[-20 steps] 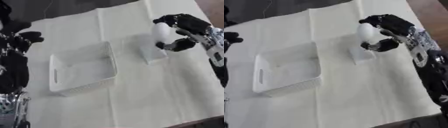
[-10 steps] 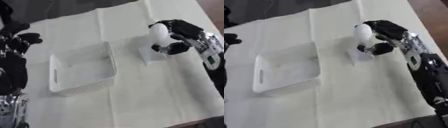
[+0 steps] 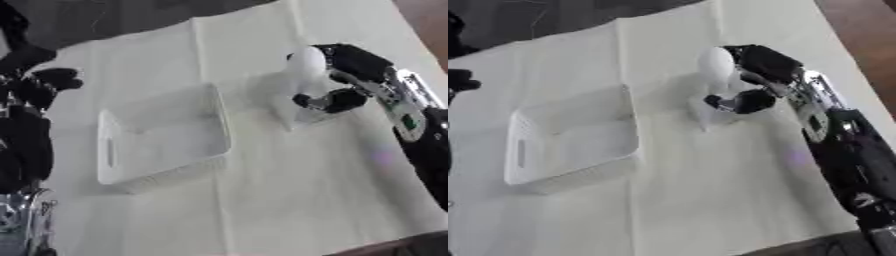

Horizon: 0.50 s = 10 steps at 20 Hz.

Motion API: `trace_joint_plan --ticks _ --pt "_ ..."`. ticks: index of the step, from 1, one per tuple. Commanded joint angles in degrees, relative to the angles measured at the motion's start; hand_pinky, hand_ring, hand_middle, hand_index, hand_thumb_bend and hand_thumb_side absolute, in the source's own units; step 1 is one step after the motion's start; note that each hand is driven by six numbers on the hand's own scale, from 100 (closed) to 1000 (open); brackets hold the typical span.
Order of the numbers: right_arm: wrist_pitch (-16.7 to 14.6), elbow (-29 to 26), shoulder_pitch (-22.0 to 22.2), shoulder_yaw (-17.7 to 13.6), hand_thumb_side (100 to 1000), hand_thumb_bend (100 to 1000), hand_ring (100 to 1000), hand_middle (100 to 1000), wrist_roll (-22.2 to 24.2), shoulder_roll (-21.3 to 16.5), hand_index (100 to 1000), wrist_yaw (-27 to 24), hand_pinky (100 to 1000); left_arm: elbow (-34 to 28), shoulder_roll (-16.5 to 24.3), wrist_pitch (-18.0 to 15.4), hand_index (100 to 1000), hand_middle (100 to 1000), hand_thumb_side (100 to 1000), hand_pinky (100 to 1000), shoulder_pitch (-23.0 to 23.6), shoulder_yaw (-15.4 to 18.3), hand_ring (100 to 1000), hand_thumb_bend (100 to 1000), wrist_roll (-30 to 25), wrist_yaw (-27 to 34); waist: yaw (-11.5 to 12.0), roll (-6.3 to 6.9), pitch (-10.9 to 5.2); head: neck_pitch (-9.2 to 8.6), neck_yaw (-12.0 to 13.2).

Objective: Pick up objects on the table and place them in the box.

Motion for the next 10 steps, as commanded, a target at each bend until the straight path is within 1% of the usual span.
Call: trace_joint_plan --ticks 1,2,3,4,5,6,7,8,9,10 --pt "0.5 0.2 -0.5 0.5 779 411 760 819 0.7 1.0 928 1.6 702 -0.8 -0.2 -0.1 853 727 1000 640 -0.2 0.4 677 100 -0.1 0.1 0.4 -0.15 -0.64 -0.41 -1.2" --pt "0.7 0.2 -0.5 0.5 768 404 757 815 0.5 1.4 921 1.8 702 -0.8 -0.3 -0.1 853 727 1000 640 -0.2 0.4 677 100 0.0 0.1 0.6 -0.12 -0.6 -0.41 -1.2" --pt "1.0 0.2 -0.4 0.5 750 400 744 792 0.3 1.8 882 2.1 692 -0.8 -0.3 -0.1 853 727 1000 640 -0.2 0.4 677 100 0.0 0.0 0.7 -0.1 -0.57 -0.41 -1.3" --pt "1.2 0.2 -0.3 0.4 728 389 720 770 -0.2 2.0 862 2.2 679 -0.8 -0.4 -0.1 853 727 1000 641 -0.2 0.4 677 100 0.0 0.0 0.7 -0.09 -0.52 -0.41 -1.3" --pt "1.6 0.0 -0.2 0.3 700 379 662 705 -0.8 2.1 803 2.2 628 -0.8 -0.4 -0.1 853 727 1000 641 -0.2 0.5 677 100 0.0 0.0 0.8 -0.07 -0.49 -0.41 -1.3" --pt "2.1 -0.3 0.0 0.1 676 379 627 657 -2.0 2.1 766 2.0 594 -0.8 -0.5 -0.1 853 727 1000 641 -0.2 0.5 677 100 0.0 0.0 0.9 -0.07 -0.43 -0.41 -1.4" --pt "2.7 -0.6 0.2 0.0 665 370 572 575 -3.5 2.1 692 1.9 533 -0.8 -0.5 0.0 853 727 1000 641 -0.2 0.5 677 100 0.0 -0.1 1.0 -0.06 -0.39 -0.41 -1.4" --pt "3.5 -0.9 0.5 -0.1 672 373 587 621 -5.4 2.0 736 1.7 546 -0.8 -0.6 0.0 853 727 1000 641 -0.2 0.6 677 100 0.0 -0.1 1.0 -0.06 -0.34 -0.41 -1.4" --pt "4.2 -1.1 0.7 -0.1 629 331 454 426 -7.1 2.0 523 1.6 396 -0.8 -0.6 0.0 853 727 1000 641 -0.2 0.6 676 100 0.1 -0.1 1.1 -0.06 -0.31 -0.41 -1.4" --pt "5.1 -1.4 0.9 -0.3 629 331 454 426 -9.4 2.0 523 1.4 396 -0.8 -0.7 0.0 853 727 1000 641 -0.2 0.6 676 100 0.1 -0.2 1.2 -0.05 -0.25 -0.41 -1.4"
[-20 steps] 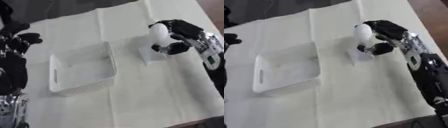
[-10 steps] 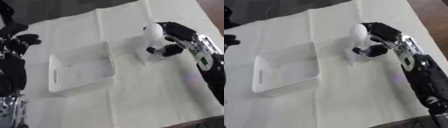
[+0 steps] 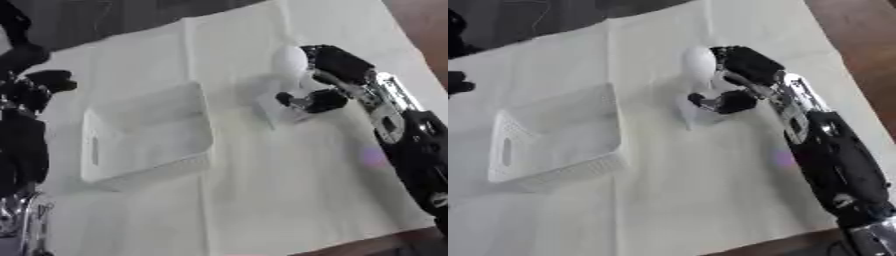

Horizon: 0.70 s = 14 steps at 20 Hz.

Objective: Pick up objects on the table and place them in the box.

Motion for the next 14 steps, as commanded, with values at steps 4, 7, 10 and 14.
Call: trace_joint_plan --ticks 4,7,10,14 --pt "4.4 -1.3 0.5 0.1 606 238 248 224 -12.0 -0.6 319 -0.2 216 -0.8 0.0 -0.1 854 727 1000 642 -0.1 0.8 676 100 0.2 -0.5 0.6 -0.19 -0.4 -0.41 -0.5" --pt "4.7 -1.1 0.4 0.7 648 199 182 177 -14.1 -0.8 283 0.1 197 -0.8 -0.1 0.0 854 727 1000 641 -0.1 0.8 676 100 0.3 -0.6 0.7 -0.28 -0.38 -0.41 -0.6" --pt "4.2 -1.2 0.2 1.2 765 100 121 126 -14.8 -1.3 236 0.3 150 -0.8 -0.1 0.0 854 727 1000 641 -0.1 0.8 676 100 0.3 -0.7 0.7 -0.46 -0.37 -0.41 -0.5" --pt "2.8 -2.1 -1.1 2.5 803 100 157 121 -14.7 -3.1 220 0.2 141 -0.7 0.1 0.1 854 728 1000 641 -0.1 0.9 676 100 0.3 -0.8 0.6 -0.88 -0.41 -0.41 -0.3"
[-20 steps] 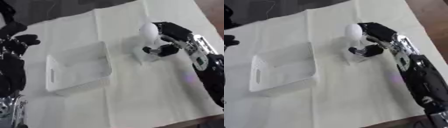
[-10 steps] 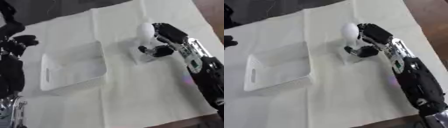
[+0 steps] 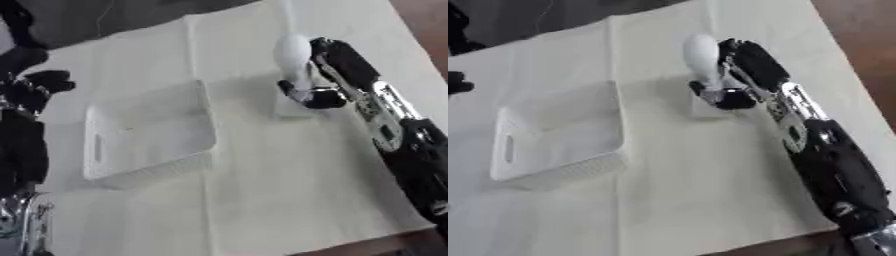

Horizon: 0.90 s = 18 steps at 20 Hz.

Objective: Pick up objects on the table and place them in the box.

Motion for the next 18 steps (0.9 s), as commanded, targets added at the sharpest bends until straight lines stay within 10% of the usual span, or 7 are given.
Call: trace_joint_plan --ticks 1,18 --pt "-1.3 -2.3 -2.4 1.1 806 100 185 125 0.0 -2.8 221 0.1 148 -0.8 0.4 0.0 854 728 1000 641 -0.1 0.6 676 100 0.2 -0.5 0.0 -0.86 -0.76 -0.41 -0.1" --pt "-6.0 -5.7 -16.6 4.9 838 100 307 195 3.0 -9.1 240 0.0 336 -0.6 2.3 0.4 854 729 1000 639 -0.2 0.8 675 100 0.3 -1.1 -1.5 -4.44 -1.89 -0.41 2.5"
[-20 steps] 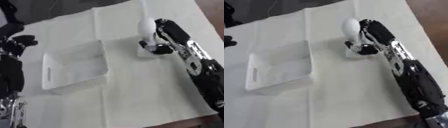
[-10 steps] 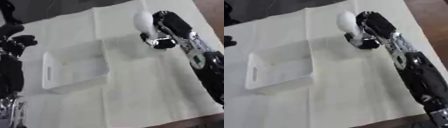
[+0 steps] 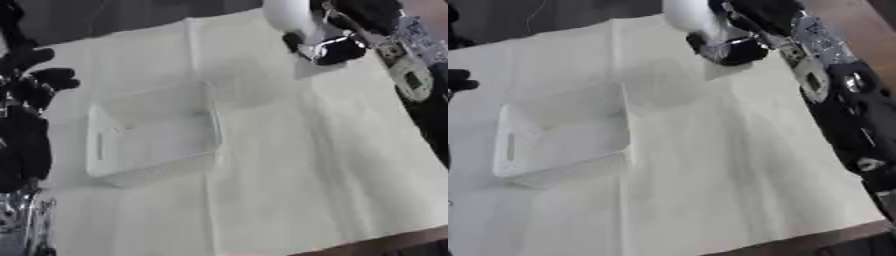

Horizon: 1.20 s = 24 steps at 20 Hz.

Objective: Pick up objects on the table and place them in the box.

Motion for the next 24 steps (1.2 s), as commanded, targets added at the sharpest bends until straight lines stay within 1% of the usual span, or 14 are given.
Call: trace_joint_plan --ticks 1,2,3,4,7,9,10,11,12,15,19,24 --pt "-1.0 -1.9 -2.9 0.4 840 100 311 197 0.1 -2.0 241 0.5 347 -0.6 1.2 0.1 854 729 1000 639 -0.2 0.5 675 100 0.1 -0.5 -0.1 -0.53 -1.2 -0.41 0.9" --pt "-1.5 -2.3 -3.7 0.9 844 100 317 202 0.3 -2.1 243 0.6 364 -0.6 1.3 0.1 854 729 1000 639 -0.2 0.5 675 100 0.1 -0.5 -0.1 -0.72 -1.23 -0.41 1.0" --pt "-2.0 -2.5 -4.7 1.4 698 100 316 201 0.6 -2.1 243 0.8 362 -0.6 1.4 0.1 854 729 1000 639 -0.3 0.5 675 100 0.1 -0.5 -0.1 -0.88 -1.26 -0.41 1.1" --pt "-2.5 -2.8 -5.6 1.9 848 100 321 207 0.8 -2.1 244 1.0 383 -0.6 1.6 0.1 854 729 1000 639 -0.3 0.4 675 100 0.1 -0.5 -0.1 -1.01 -1.3 -0.41 1.2" --pt "-4.4 -3.6 -8.1 3.9 849 100 323 209 1.0 -1.4 245 0.9 391 -0.6 1.9 0.1 854 729 1000 639 -0.5 0.4 675 100 0.0 -0.5 0.1 -1.41 -1.46 -0.41 1.5" --pt "-5.5 -4.2 -9.7 5.4 854 100 327 212 1.3 -0.3 245 0.3 411 -0.7 2.3 0.1 853 729 1000 639 -0.6 0.3 675 100 0.0 -0.4 0.4 -1.65 -1.66 -0.41 1.7" --pt "-6.0 -4.4 -10.4 6.2 858 100 333 216 1.6 0.3 246 0.0 441 -0.7 2.5 0.1 853 728 1000 639 -0.6 0.3 675 100 0.0 -0.3 0.5 -1.73 -1.77 -0.41 1.8" --pt "-6.6 -4.6 -11.4 7.1 857 100 332 215 2.1 1.2 246 -0.1 438 -0.7 2.6 0.1 853 728 1000 639 -0.7 0.3 675 100 -0.1 -0.2 0.7 -1.81 -1.92 -0.41 1.8" --pt "-7.0 -4.7 -12.2 7.8 861 100 337 219 2.5 2.0 247 -0.1 466 -0.8 2.8 0.1 853 726 1000 639 -0.7 0.2 674 100 -0.1 -0.1 0.8 -1.87 -2.04 -0.41 1.8" --pt "-8.2 -4.5 -14.4 9.7 862 100 340 221 3.7 5.3 247 0.3 484 -0.8 3.0 0.1 853 726 1000 639 -0.9 0.1 674 100 -0.2 0.2 1.3 -2.08 -2.49 -0.41 1.5" --pt "-8.8 -4.1 -15.5 11.2 860 100 337 219 4.3 8.9 245 0.5 476 -0.8 3.2 0.1 852 726 1000 639 -1.1 0.1 674 100 -0.2 0.6 1.8 -2.15 -2.85 -0.41 1.7" --pt "-9.1 -4.0 -15.8 11.8 858 100 335 218 4.9 11.4 244 0.8 467 -0.8 3.1 0.2 852 725 1000 639 -1.3 0.0 674 100 -0.4 0.9 2.2 -2.28 -2.99 -0.41 2.2"
